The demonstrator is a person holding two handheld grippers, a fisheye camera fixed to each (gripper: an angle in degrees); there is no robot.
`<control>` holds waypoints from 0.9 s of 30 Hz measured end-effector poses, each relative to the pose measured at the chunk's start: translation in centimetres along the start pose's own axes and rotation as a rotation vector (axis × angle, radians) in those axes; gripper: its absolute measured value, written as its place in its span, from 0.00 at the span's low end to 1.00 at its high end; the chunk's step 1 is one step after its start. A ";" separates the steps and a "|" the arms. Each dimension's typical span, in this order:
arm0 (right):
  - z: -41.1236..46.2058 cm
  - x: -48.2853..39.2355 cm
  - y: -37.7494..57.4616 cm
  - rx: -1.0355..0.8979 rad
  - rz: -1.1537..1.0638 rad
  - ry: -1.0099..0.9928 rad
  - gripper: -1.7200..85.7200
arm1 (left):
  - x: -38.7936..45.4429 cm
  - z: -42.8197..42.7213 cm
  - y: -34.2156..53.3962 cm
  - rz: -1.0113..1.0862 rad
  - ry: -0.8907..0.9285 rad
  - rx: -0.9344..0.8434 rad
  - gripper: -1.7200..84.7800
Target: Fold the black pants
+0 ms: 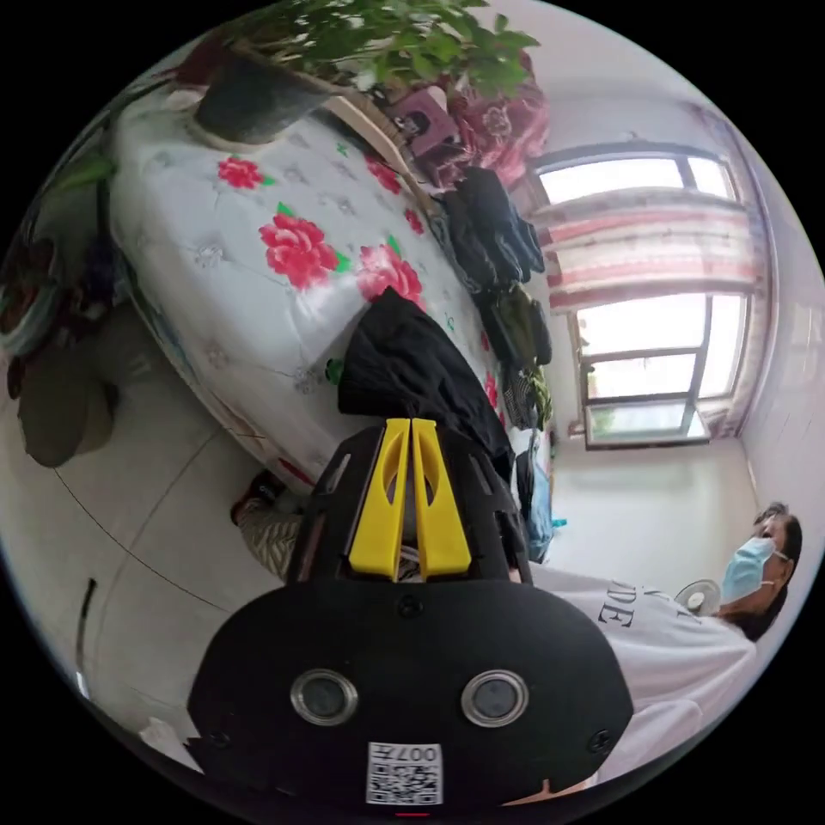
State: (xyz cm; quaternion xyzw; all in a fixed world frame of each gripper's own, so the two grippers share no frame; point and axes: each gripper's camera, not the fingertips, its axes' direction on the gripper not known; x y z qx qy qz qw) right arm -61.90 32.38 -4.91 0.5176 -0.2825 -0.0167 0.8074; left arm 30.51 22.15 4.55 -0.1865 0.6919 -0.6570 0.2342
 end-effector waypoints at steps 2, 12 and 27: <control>-0.6 1.4 1.1 0.080 0.066 -0.108 0.02 | -1.7 0.0 1.2 -0.083 0.124 0.088 0.01; -4.2 -9.2 -3.5 0.238 -0.337 -0.070 0.02 | 8.7 -2.9 -4.2 0.268 0.167 0.234 0.01; -10.0 -23.8 -18.2 0.520 -0.429 -0.365 0.02 | 37.5 -3.2 -20.3 0.668 0.360 0.277 0.01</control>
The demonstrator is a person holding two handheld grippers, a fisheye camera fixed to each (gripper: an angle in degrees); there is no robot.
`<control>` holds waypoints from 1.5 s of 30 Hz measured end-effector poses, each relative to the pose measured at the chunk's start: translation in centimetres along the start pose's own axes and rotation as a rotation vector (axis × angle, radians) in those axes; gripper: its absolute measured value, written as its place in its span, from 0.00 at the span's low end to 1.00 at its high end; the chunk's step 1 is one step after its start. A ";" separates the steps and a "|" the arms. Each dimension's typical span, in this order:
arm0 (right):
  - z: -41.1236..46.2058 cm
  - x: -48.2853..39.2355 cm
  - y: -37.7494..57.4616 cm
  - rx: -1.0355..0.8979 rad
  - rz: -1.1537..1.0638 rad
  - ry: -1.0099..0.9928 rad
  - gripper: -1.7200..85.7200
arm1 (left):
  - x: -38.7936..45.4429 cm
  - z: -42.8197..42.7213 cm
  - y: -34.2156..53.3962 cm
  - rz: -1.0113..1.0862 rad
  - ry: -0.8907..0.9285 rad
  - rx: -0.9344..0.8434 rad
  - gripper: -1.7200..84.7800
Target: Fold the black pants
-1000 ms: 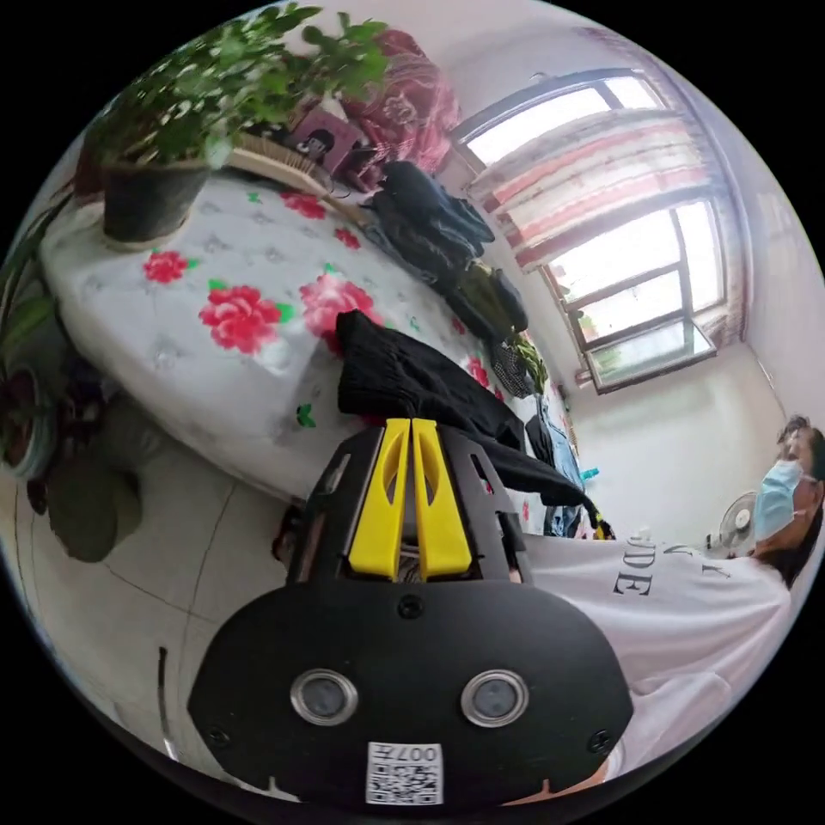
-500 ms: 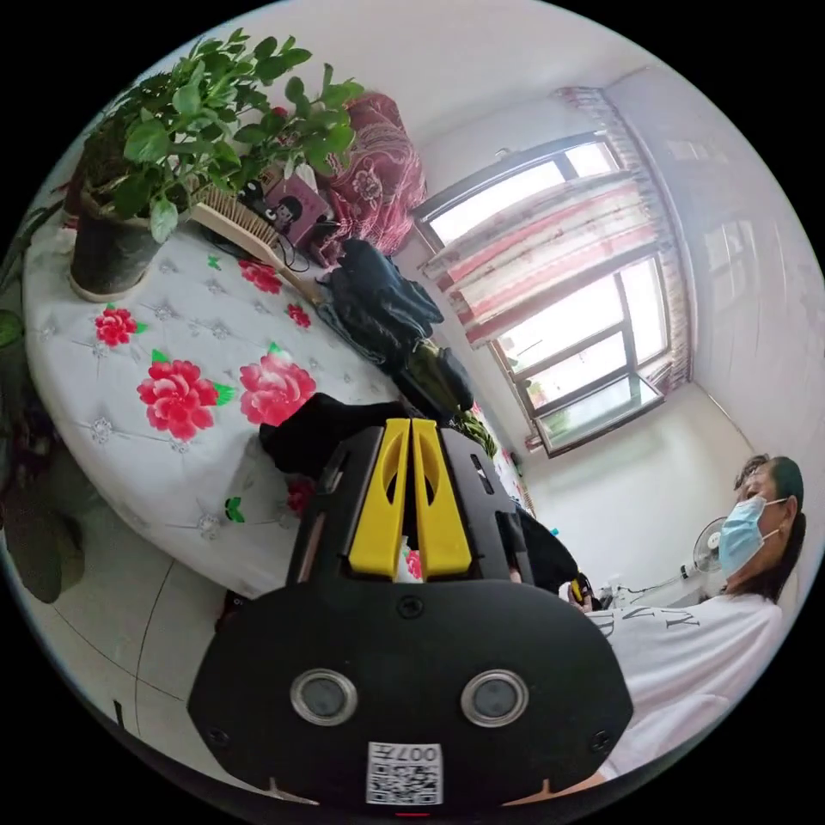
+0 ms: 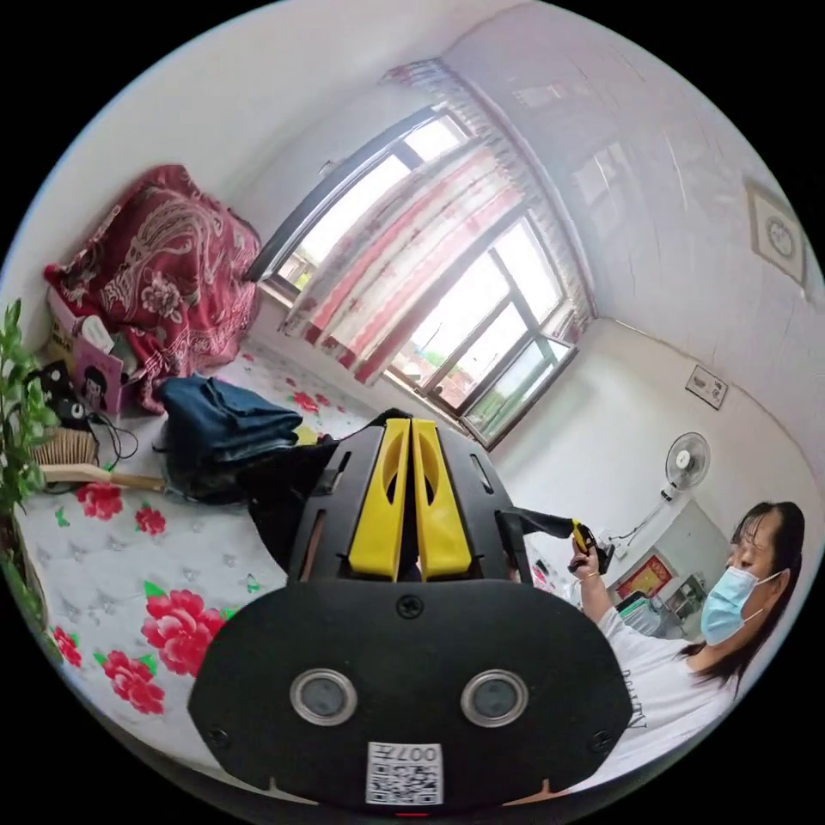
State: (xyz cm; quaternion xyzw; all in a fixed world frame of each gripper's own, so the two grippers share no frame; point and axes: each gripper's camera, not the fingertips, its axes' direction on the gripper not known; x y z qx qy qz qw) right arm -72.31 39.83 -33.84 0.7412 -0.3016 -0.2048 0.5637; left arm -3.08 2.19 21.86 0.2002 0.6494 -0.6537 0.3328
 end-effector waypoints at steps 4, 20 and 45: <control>-3.1 -1.8 0.7 -0.006 -0.104 -0.008 0.02 | 5.1 -3.4 -0.9 0.188 0.033 0.041 0.01; 4.3 21.5 34.7 -0.841 0.355 0.547 0.02 | -20.2 -3.8 31.0 -0.669 -0.494 -0.475 0.01; 19.1 19.7 28.2 -0.820 0.096 0.629 0.11 | -13.2 6.8 21.7 -0.352 -0.758 -0.623 0.10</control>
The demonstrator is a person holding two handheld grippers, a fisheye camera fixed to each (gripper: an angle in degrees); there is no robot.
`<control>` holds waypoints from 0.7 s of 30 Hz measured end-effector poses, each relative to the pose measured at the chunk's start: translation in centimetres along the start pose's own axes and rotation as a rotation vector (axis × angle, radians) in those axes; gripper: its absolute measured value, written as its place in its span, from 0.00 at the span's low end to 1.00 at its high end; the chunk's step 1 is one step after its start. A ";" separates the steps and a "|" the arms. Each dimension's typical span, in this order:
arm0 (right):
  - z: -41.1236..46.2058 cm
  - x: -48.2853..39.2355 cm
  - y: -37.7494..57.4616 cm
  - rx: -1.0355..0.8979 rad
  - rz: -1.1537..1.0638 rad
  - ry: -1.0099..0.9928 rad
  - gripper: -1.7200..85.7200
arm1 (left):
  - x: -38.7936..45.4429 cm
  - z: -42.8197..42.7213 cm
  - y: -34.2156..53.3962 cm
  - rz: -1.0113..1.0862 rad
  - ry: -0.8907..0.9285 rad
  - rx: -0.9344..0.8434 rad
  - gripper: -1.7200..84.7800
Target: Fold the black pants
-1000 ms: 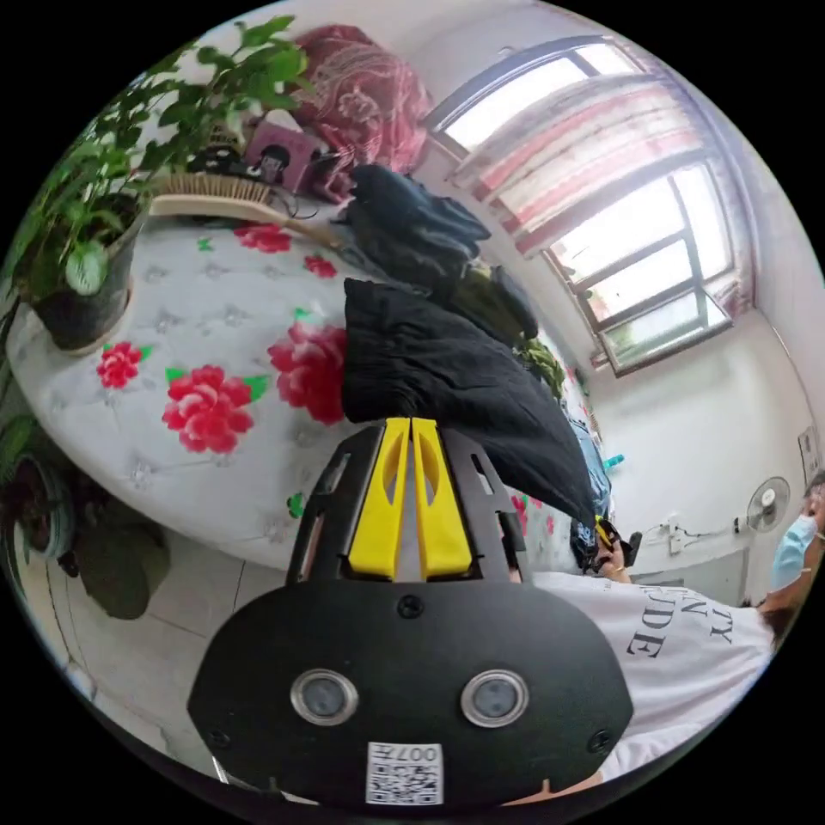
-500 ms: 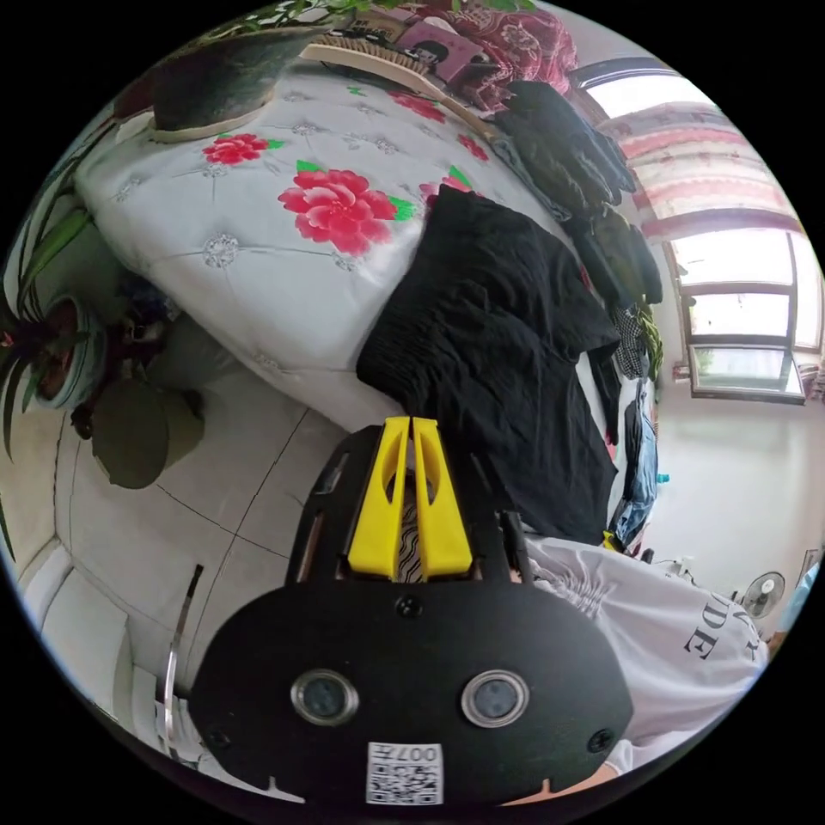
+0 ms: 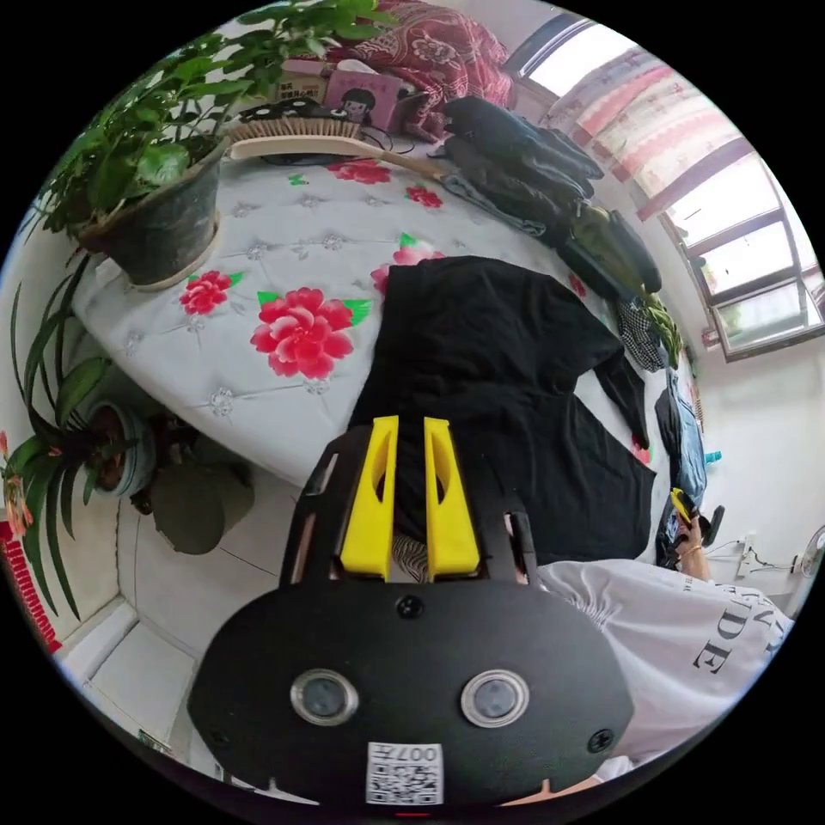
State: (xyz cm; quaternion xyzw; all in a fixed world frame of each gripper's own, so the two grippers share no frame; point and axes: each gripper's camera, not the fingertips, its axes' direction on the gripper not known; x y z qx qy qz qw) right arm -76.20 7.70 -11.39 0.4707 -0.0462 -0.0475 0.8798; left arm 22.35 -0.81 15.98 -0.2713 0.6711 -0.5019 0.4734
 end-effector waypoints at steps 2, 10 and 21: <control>1.1 -2.2 -2.6 0.011 -0.030 -0.026 0.11 | 2.3 0.7 -3.2 0.042 -0.004 -0.028 0.11; 7.9 -10.6 -15.3 -0.034 -0.160 0.011 0.13 | 10.5 4.7 -19.0 0.149 -0.097 -0.114 0.13; 20.3 -12.5 -25.2 -0.199 -0.125 0.221 0.11 | 14.6 17.0 -32.0 0.246 -0.261 -0.343 0.15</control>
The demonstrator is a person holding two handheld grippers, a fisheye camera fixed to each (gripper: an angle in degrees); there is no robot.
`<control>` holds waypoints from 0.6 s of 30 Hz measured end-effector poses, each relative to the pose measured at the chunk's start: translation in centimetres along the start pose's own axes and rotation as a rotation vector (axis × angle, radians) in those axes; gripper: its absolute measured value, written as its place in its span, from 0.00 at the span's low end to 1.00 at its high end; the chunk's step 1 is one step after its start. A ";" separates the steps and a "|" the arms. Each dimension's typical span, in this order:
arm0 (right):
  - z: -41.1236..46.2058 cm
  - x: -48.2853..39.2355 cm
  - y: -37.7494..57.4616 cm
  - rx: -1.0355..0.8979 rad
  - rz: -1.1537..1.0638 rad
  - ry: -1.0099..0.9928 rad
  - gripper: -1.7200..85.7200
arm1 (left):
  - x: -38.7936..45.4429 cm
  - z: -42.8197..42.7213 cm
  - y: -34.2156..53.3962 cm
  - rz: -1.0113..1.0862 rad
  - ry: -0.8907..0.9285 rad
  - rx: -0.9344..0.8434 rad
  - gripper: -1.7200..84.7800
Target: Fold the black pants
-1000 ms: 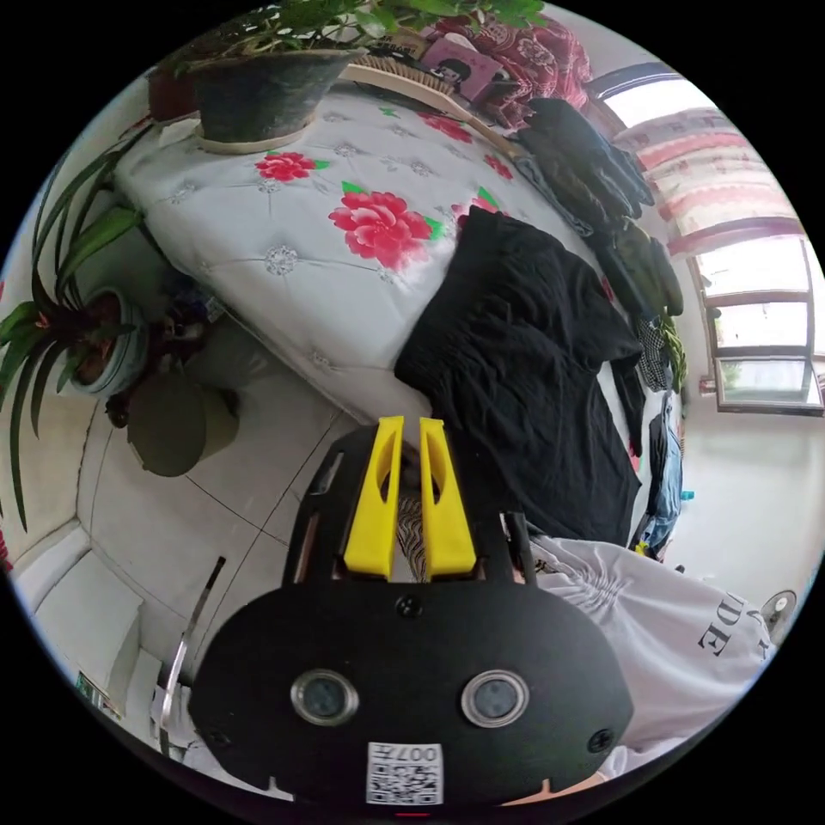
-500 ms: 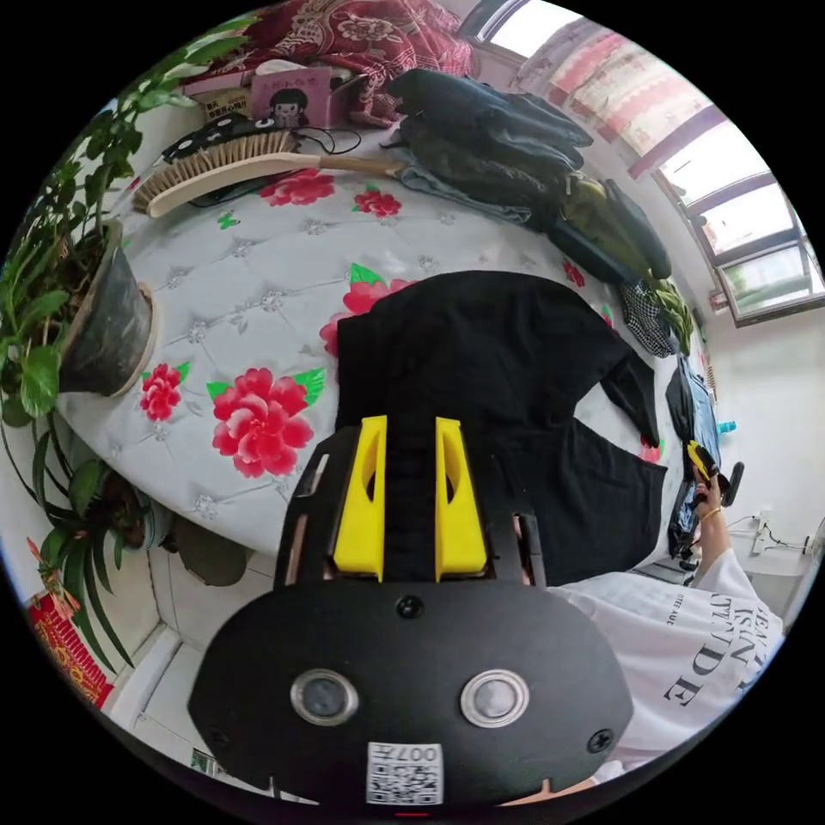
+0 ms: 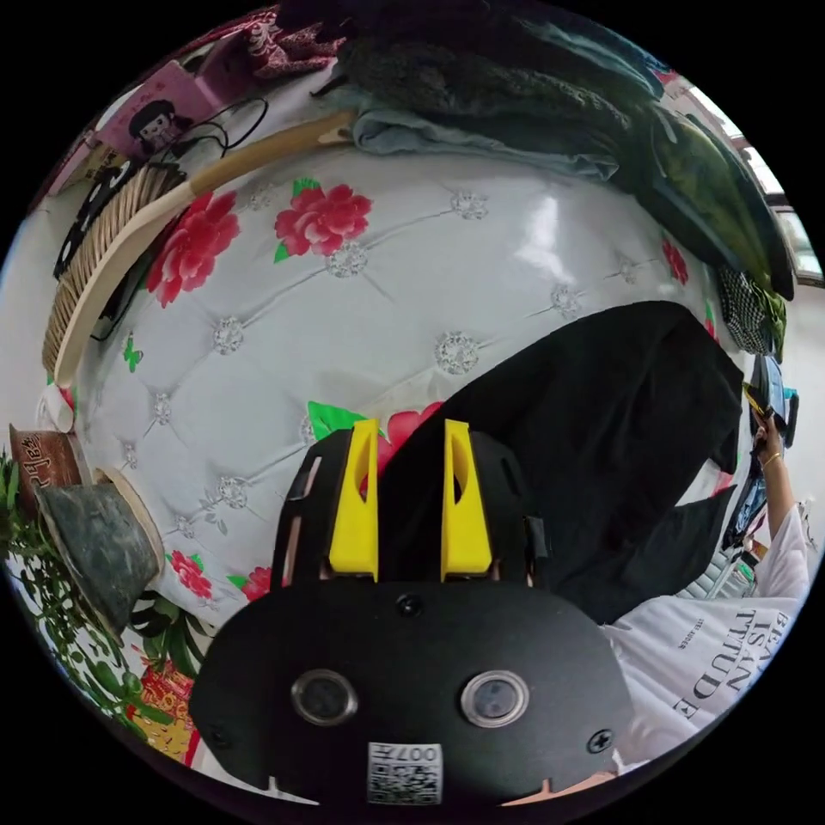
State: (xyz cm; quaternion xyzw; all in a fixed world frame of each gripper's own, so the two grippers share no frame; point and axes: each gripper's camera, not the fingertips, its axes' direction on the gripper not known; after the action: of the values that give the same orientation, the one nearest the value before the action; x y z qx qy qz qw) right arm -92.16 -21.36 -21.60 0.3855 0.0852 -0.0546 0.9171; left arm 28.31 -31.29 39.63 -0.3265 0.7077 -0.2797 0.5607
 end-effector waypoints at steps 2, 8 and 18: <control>-0.1 -1.1 0.4 0.082 -0.034 0.060 0.08 | 0.7 -0.2 -0.3 0.031 -0.036 -0.007 0.13; -2.7 -3.6 1.2 0.117 -0.166 0.034 0.02 | 0.5 -0.7 1.4 0.005 -0.018 0.038 0.01; -28.6 -1.7 10.6 0.674 -0.368 -0.138 0.02 | 3.3 -12.6 12.8 0.173 0.031 0.407 0.01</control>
State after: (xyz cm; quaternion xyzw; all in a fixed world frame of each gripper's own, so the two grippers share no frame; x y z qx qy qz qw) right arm -95.34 6.59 -33.57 0.6390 0.0683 -0.2687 0.7175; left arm 13.54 -25.43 30.55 -0.1403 0.6707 -0.3724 0.6259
